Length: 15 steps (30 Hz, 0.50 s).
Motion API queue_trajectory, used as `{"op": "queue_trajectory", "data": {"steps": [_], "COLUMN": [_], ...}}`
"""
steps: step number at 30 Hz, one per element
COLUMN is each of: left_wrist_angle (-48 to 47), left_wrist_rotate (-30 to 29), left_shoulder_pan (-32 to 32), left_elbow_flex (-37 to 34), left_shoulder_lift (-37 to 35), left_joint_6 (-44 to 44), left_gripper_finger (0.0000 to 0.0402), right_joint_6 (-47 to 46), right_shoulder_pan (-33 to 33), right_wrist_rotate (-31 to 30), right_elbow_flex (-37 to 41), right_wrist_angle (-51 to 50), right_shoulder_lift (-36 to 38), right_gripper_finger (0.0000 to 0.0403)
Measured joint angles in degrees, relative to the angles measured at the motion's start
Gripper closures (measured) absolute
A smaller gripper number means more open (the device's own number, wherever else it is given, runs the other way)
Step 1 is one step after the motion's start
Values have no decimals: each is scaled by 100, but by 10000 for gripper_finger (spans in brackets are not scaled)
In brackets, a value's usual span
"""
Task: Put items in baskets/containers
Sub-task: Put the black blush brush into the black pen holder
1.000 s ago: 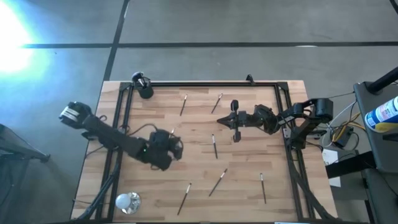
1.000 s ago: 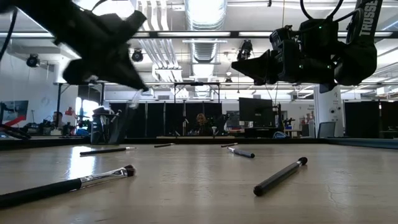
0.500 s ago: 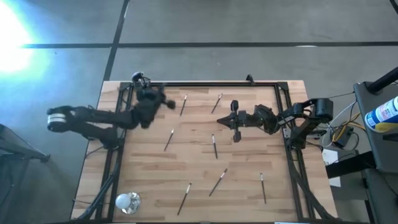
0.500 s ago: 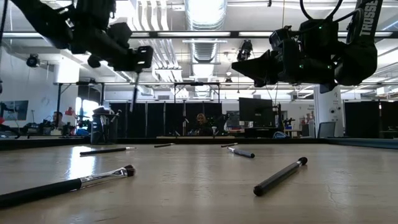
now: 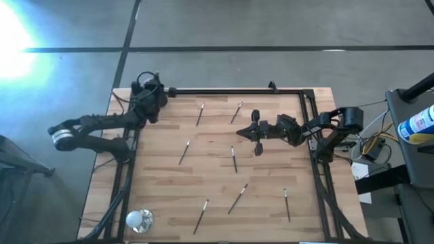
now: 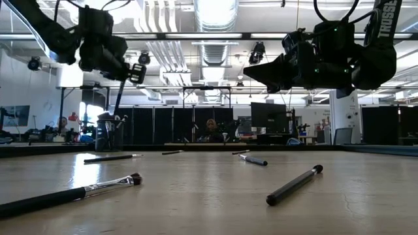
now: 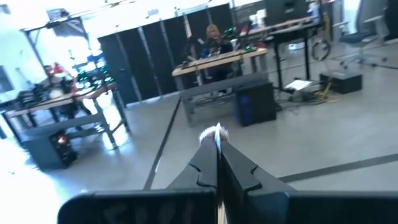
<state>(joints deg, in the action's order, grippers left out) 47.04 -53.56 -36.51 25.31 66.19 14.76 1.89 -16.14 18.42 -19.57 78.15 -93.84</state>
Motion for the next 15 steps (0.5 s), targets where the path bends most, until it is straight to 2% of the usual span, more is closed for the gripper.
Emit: {"op": "queue_trajectory", "data": {"steps": [15], "left_wrist_angle": [70], "left_wrist_rotate": [-35], "left_shoulder_pan": [-726], "left_elbow_flex": [-1012], "left_shoulder_lift": [0], "left_joint_6": [-1866], "left_gripper_finger": [398], "right_joint_6": [7], "right_shoulder_pan": [0], "right_wrist_rotate": [2], "right_elbow_flex": [13], "right_wrist_angle": [0], "right_shoulder_lift": [0], "right_gripper_finger": [394]}}
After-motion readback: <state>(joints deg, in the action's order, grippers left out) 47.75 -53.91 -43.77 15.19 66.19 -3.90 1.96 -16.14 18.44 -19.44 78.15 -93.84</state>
